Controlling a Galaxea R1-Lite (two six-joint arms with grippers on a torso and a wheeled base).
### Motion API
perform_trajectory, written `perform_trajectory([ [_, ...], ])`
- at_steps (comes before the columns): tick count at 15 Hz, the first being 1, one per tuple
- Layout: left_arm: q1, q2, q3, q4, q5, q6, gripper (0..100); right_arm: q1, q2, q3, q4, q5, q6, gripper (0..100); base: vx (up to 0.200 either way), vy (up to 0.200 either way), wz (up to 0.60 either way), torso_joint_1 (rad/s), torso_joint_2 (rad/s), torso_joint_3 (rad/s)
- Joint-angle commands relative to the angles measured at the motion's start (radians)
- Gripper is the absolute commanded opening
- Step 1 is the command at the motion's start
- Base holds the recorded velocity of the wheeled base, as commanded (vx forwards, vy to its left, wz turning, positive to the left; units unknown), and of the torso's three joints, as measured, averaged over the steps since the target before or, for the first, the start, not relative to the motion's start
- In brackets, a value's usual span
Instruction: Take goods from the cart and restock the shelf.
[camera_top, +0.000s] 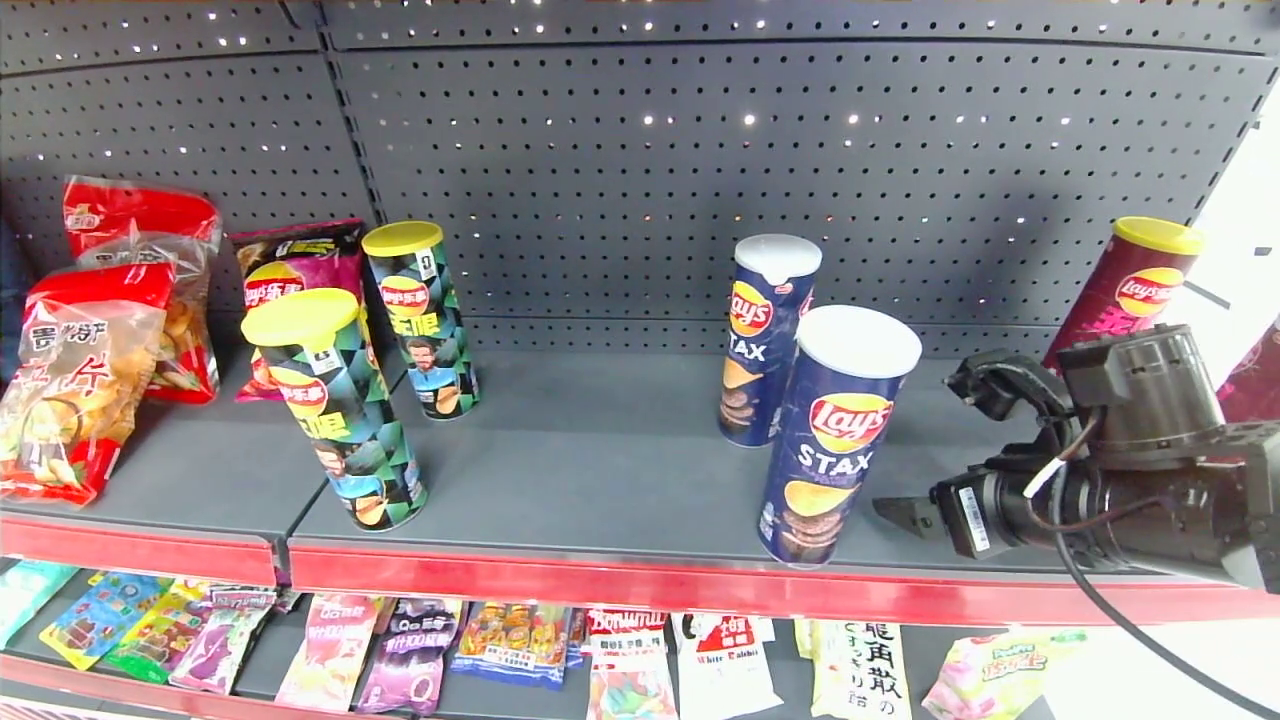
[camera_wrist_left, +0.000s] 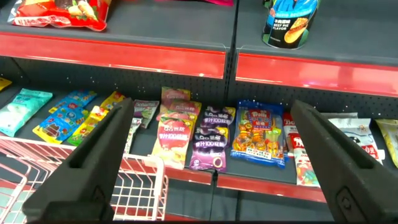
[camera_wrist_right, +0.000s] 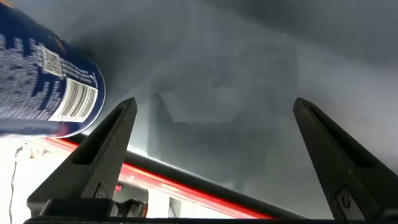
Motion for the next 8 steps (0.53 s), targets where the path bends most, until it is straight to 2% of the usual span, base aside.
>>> perform_trajectory([
  [1, -0.001, 0.002, 0.0, 0.0, 0.0, -0.001, 100, 0.009, 0.039, -0.007, -0.001, -0.006, 0.0, 100, 0.0, 0.0, 0.0, 0.0, 0.0, 0.0],
  [8, -0.001, 0.004, 0.0, 0.0, 0.0, -0.004, 100, 0.064, 0.07, -0.036, -0.001, -0.018, 0.007, 100, 0.0, 0.0, 0.0, 0.0, 0.0, 0.0],
])
